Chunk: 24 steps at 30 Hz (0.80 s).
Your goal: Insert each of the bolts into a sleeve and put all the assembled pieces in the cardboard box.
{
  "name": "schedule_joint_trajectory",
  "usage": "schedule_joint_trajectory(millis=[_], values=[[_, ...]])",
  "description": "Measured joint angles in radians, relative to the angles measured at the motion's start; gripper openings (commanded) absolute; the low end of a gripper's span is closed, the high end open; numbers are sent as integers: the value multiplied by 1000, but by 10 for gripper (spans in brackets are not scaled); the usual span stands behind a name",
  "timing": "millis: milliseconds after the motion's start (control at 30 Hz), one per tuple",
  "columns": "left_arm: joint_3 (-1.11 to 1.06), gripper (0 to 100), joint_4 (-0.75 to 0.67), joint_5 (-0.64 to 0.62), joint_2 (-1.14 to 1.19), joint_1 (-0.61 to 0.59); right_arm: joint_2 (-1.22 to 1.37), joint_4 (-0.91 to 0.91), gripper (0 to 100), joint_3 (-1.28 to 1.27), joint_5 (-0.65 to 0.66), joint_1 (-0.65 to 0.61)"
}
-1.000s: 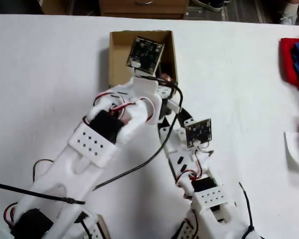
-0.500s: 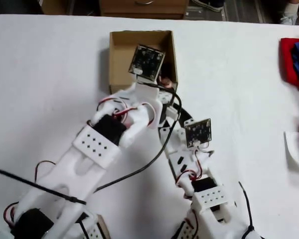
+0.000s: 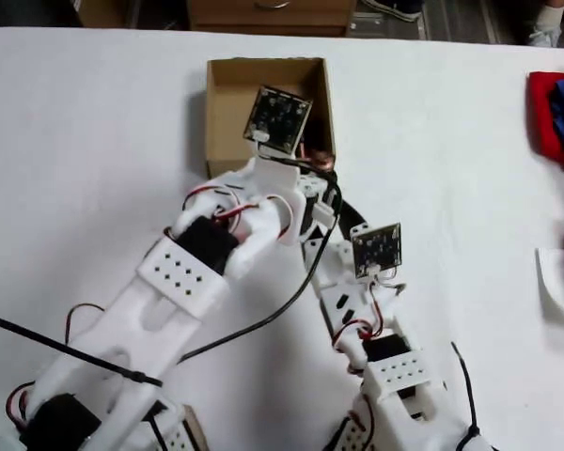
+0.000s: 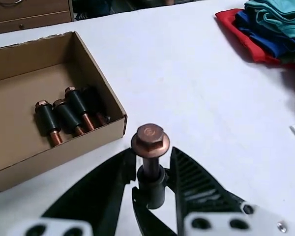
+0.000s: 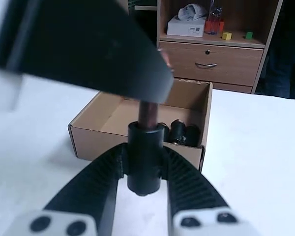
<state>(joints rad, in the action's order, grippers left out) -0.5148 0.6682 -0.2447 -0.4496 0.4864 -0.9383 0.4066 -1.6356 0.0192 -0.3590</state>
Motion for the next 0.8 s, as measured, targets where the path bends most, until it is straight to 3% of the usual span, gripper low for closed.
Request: schedule_joint_trajectory(millis=[500, 667, 800], values=[[155, 136, 210, 2, 0, -28, 0, 0, 21, 0, 0, -3], [239, 133, 276, 23, 0, -196, 0, 0, 21, -2, 0, 6], [196, 132, 341, 169, -2, -400, 0, 0, 21, -2, 0, 20]])
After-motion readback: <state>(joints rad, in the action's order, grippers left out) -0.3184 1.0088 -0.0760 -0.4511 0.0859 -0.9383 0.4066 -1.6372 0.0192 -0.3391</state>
